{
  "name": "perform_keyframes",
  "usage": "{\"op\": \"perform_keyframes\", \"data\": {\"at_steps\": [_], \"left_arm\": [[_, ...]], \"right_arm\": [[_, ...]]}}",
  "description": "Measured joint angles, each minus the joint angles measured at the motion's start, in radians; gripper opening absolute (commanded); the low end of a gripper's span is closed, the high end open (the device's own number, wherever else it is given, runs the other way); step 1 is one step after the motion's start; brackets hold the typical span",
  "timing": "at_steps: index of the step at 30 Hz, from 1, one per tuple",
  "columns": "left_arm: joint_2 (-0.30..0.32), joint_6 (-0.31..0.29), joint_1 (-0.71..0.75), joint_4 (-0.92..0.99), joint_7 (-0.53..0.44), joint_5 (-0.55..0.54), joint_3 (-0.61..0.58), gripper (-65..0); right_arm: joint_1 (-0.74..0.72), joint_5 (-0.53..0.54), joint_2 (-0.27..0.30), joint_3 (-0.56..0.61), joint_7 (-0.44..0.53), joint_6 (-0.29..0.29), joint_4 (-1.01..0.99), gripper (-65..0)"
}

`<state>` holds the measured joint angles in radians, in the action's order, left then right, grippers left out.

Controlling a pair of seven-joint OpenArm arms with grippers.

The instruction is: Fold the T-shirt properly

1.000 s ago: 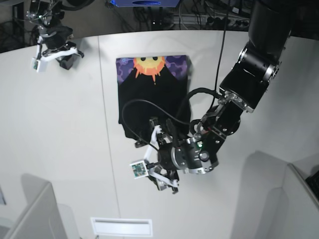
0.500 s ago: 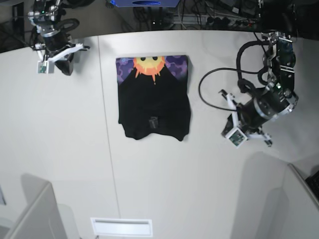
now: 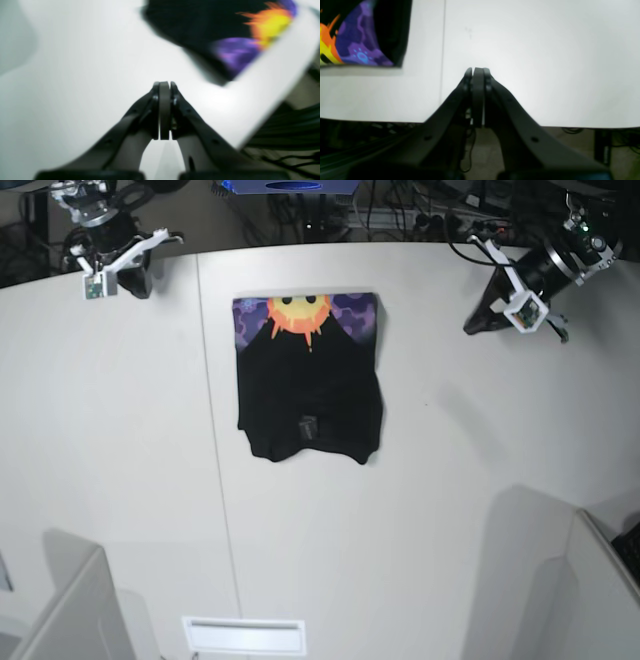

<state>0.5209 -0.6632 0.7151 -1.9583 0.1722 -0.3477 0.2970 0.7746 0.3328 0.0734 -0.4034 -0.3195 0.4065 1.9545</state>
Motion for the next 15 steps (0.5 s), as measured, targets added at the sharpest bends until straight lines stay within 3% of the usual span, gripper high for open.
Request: {"op": "perform_keyframes", "data": {"at_steps": [6,9,11,15], "left_arm": [[-0.039,0.008,0.105,0.029,-0.129,0.328,-0.031,-65.0],[-0.071,-0.002,0.219,0.022,-0.285,0.346,-0.046,-65.0],[-0.069,-0.015,0.276,0.023,-0.335,0.362,-0.055,-65.0],[-0.063,0.007,0.354,0.023,-0.288,0.359,-0.045,-65.0]], "right_arm": [[0.061,0.003,0.042,0.000,0.006,0.010,0.000,-65.0],[0.133,0.000,0.062,-0.001,0.004,0.003,0.005,-65.0],[0.185,0.000,0.073,0.000,0.003,0.006,0.008,-65.0],[0.258,0.002,0.075,0.009,-0.063,0.013,0.008,-65.0]]}}
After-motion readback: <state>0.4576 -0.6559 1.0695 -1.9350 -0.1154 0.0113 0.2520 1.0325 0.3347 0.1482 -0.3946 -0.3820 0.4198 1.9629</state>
